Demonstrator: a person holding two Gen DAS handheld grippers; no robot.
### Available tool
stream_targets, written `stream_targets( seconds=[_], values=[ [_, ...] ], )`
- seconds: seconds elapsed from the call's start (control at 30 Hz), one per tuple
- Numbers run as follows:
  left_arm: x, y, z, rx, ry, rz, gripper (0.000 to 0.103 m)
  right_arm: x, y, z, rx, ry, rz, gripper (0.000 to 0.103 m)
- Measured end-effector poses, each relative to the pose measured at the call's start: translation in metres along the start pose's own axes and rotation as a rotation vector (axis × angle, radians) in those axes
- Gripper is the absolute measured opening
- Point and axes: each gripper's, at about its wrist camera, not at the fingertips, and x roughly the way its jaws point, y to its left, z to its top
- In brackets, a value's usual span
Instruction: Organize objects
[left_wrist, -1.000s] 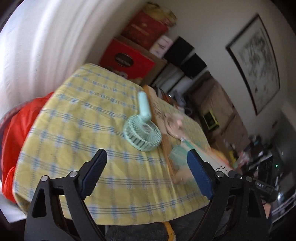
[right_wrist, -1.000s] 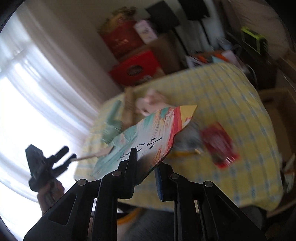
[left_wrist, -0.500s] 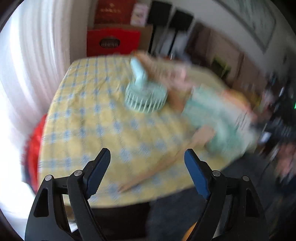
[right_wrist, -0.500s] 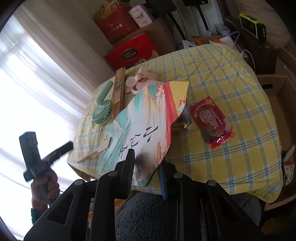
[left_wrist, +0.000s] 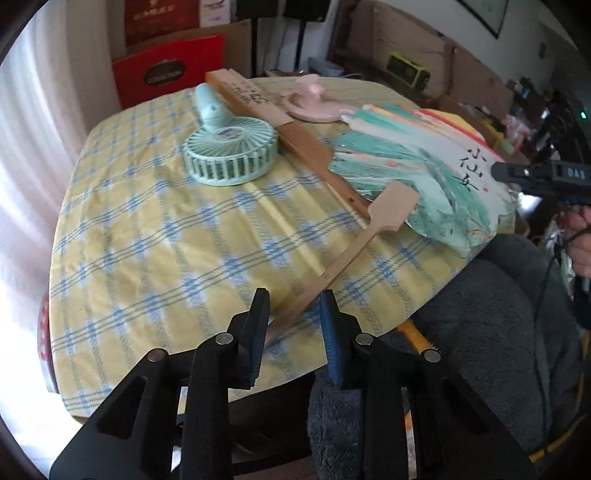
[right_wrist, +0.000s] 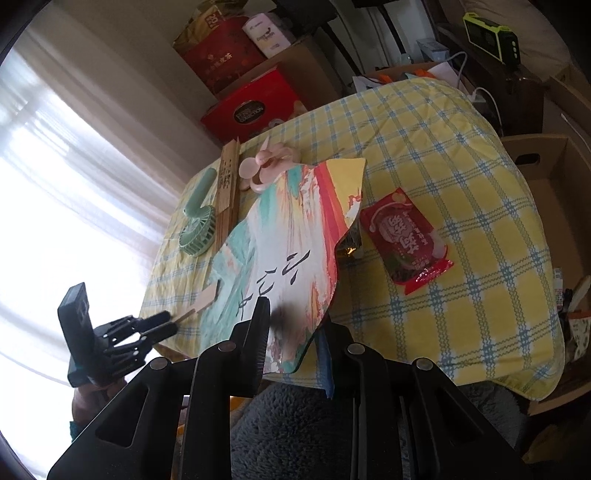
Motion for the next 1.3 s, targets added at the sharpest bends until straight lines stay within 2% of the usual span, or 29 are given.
stream_targets(
  seconds=[0.1, 0.23, 0.3, 0.43, 0.5, 0.6, 0.73, 0.93, 1.07, 1.17, 1.23, 1.27, 1.3],
  values=[
    [0.0, -0.004, -0.001, 0.021, -0.001, -0.048, 0.023, -0.003, -0.003, 0.002, 0.008, -0.007, -0.003, 0.025],
    [0.002, -0.002, 0.002, 0.02, -0.01, -0.049, 0.019, -0.011, -0.014, 0.006, 0.022, -0.026, -0.009, 0.025],
    [0.001, 0.0, 0.002, 0.016, -0.014, -0.053, 0.018, -0.017, -0.026, 0.01, 0.054, -0.045, -0.025, 0.035],
    [0.001, 0.004, 0.001, 0.008, -0.026, -0.07, 0.018, -0.026, -0.043, 0.024, 0.101, -0.078, -0.071, 0.041],
    [0.002, 0.004, 0.002, 0.007, -0.027, -0.072, 0.017, -0.027, -0.043, 0.037, 0.087, -0.096, -0.089, 0.049],
    [0.003, 0.004, 0.002, 0.008, -0.029, -0.073, 0.017, -0.014, -0.033, 0.059, 0.036, -0.103, -0.096, 0.053],
    [0.0, 0.005, -0.001, 0.002, -0.038, -0.085, 0.017, 0.02, -0.017, 0.082, -0.045, -0.057, -0.103, 0.056],
    [-0.001, 0.01, -0.003, -0.008, -0.057, -0.111, 0.017, 0.047, -0.013, 0.093, -0.061, -0.058, -0.136, 0.07],
    [-0.002, 0.012, -0.004, -0.026, -0.066, -0.129, 0.017, 0.059, -0.025, 0.094, -0.016, -0.024, -0.126, 0.069],
    [-0.002, 0.012, -0.004, -0.027, -0.073, -0.128, 0.015, 0.06, -0.024, 0.089, -0.031, -0.005, -0.069, 0.049],
    [-0.003, 0.011, -0.004, -0.021, -0.092, -0.136, 0.012, 0.058, -0.02, 0.087, -0.056, -0.005, -0.056, 0.048],
    [-0.006, 0.011, -0.004, -0.021, -0.115, -0.15, 0.0, 0.058, -0.017, 0.087, -0.076, 0.002, -0.058, 0.041],
    [-0.009, 0.011, -0.003, -0.026, -0.134, -0.172, 0.0, 0.058, -0.014, 0.086, -0.093, 0.02, -0.051, 0.028]
  ],
)
